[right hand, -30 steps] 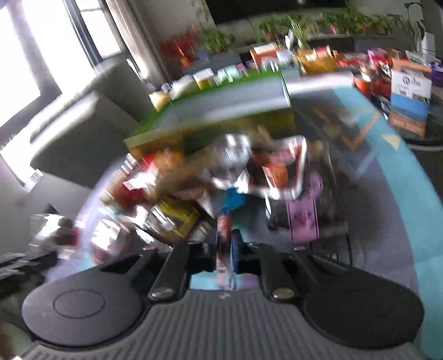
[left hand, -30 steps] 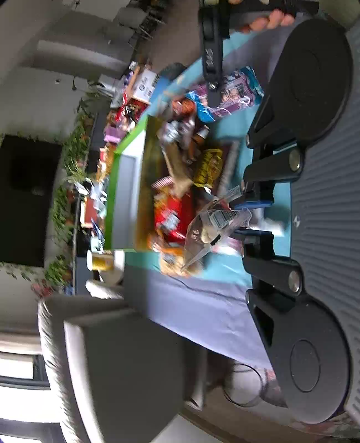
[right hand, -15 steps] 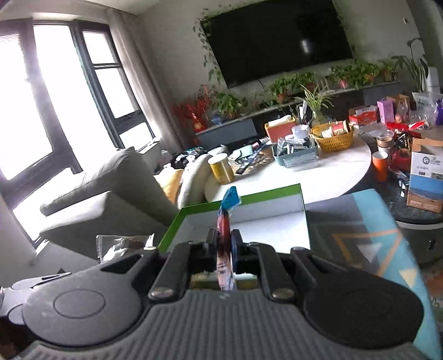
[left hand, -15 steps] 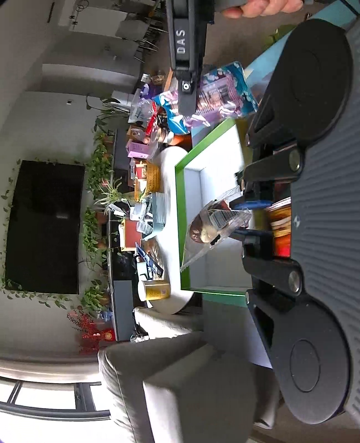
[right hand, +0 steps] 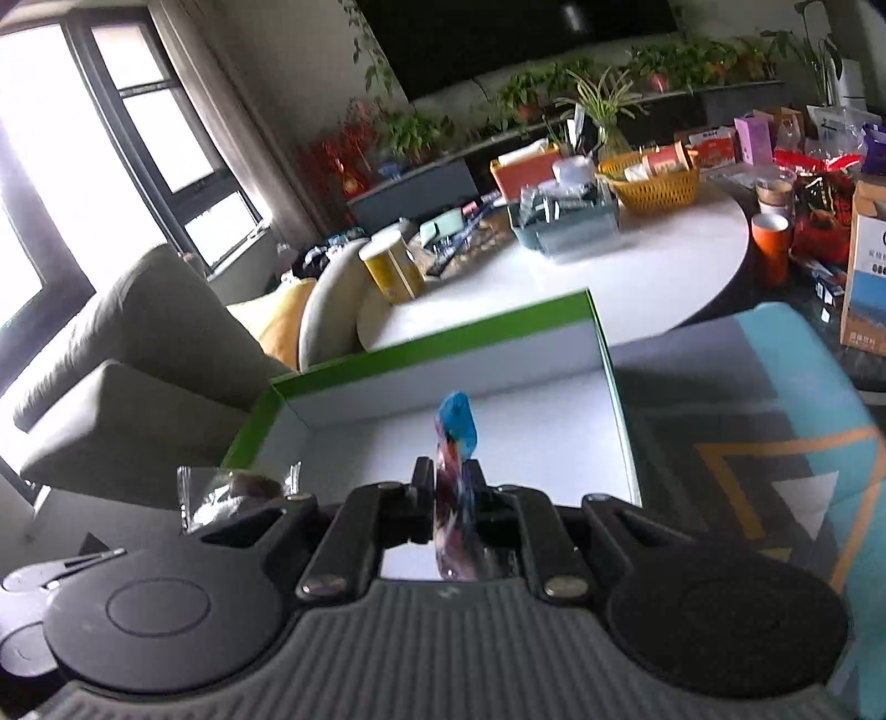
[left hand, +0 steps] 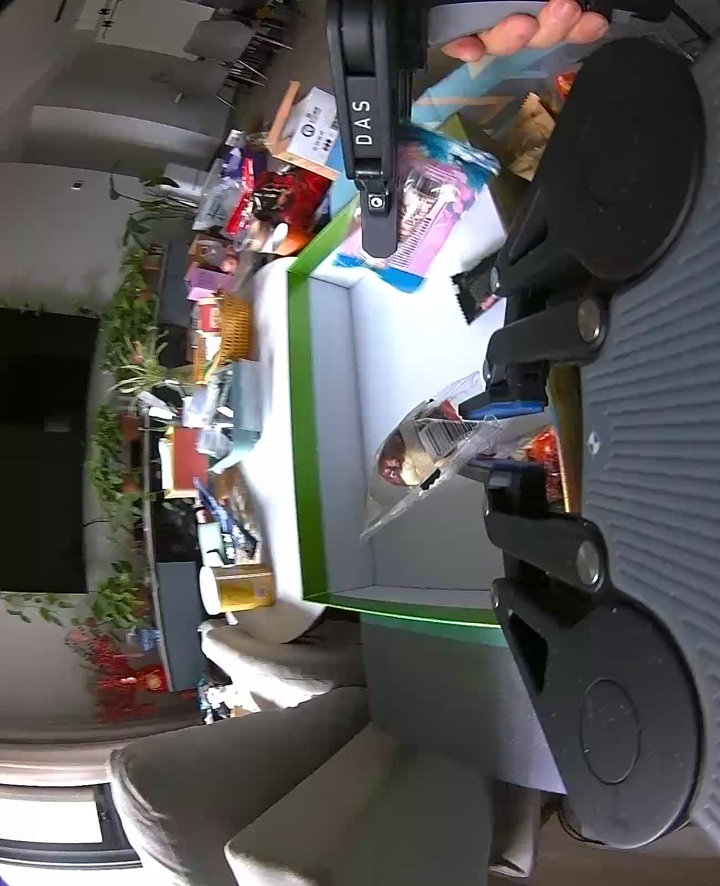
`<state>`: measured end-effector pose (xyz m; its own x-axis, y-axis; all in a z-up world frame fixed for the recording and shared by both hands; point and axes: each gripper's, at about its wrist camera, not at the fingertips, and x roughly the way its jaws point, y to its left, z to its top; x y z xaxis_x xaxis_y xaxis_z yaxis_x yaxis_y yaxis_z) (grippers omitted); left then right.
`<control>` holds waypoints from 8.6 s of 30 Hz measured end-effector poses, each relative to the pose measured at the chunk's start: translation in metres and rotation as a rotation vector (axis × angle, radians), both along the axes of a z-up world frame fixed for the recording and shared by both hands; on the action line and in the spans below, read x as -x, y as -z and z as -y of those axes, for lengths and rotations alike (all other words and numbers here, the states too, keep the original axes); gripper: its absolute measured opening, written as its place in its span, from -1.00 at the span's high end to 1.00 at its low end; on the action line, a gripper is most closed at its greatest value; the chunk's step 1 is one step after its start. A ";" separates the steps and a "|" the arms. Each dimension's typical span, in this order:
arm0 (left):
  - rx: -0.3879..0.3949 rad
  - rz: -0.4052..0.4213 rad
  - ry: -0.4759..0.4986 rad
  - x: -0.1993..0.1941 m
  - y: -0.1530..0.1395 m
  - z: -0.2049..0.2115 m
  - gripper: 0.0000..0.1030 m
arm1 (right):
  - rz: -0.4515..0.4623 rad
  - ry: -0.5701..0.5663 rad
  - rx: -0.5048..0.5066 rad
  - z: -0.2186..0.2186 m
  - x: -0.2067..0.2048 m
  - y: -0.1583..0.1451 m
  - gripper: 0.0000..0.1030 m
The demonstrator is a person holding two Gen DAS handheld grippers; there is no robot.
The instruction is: Organize snacks
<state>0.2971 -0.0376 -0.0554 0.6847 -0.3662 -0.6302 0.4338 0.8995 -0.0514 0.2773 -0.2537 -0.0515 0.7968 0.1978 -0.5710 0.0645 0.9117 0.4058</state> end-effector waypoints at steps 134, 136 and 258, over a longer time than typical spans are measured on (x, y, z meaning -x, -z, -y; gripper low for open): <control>-0.205 -0.124 0.286 0.185 0.033 0.005 0.00 | 0.205 -0.174 0.215 -0.014 0.190 -0.041 -0.21; -0.199 -0.192 0.289 0.178 0.038 0.004 -0.13 | 0.208 -0.174 0.212 -0.015 0.192 -0.041 -0.21; 0.041 -0.002 -0.058 -0.072 -0.031 -0.015 0.29 | 0.104 0.044 0.098 0.004 0.006 -0.015 -0.21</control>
